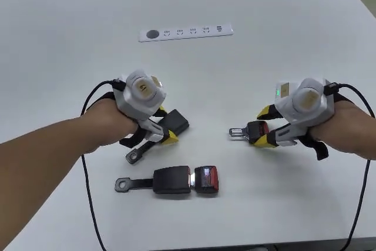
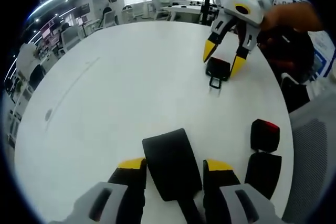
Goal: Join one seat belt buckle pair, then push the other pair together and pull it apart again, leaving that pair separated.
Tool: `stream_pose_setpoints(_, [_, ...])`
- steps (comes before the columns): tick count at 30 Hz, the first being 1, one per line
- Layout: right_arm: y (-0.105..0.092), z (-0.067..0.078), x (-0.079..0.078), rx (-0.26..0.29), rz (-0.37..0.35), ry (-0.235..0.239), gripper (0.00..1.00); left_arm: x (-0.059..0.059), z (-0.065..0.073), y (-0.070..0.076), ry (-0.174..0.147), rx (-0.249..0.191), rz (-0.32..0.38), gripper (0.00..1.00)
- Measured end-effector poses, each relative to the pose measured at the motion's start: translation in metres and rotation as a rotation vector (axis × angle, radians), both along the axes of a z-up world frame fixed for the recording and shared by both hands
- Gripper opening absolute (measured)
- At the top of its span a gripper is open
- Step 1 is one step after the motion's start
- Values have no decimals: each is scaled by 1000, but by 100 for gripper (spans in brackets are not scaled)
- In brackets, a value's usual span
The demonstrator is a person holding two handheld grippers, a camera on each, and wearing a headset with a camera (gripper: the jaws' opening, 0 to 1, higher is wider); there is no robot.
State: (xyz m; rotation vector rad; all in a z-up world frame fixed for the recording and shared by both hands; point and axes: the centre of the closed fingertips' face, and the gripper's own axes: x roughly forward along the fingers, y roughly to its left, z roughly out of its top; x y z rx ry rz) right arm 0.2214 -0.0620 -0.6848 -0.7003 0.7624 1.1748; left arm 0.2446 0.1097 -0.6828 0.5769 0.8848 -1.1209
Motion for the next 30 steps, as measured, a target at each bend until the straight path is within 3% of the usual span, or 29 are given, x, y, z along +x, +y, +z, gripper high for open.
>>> stream_pose_setpoints(7, [2,-1,-1,-11,33,-1,35,0,-6,-2,-14,12,-59,39])
stream_pose_setpoints(11, [0,-9,4,-15,49,-1,34,-4,-7,-2,-13,13,-89,37])
stream_pose_setpoints(13, [1,-11,5,-18,57,2,34,-5,-7,-2,-30,19,-148,36])
stream_pose_setpoints(16, [4,-7,2,-15,67,16,34,-11,-8,-3,-24,31,-200,36])
stream_pose_setpoints(22, [3,-10,4,-9,73,49,34,-12,-9,-2,-27,54,-229,35])
stream_pose_setpoints(30, [3,-10,3,-14,70,74,34,-14,-9,-3,-27,34,-266,35])
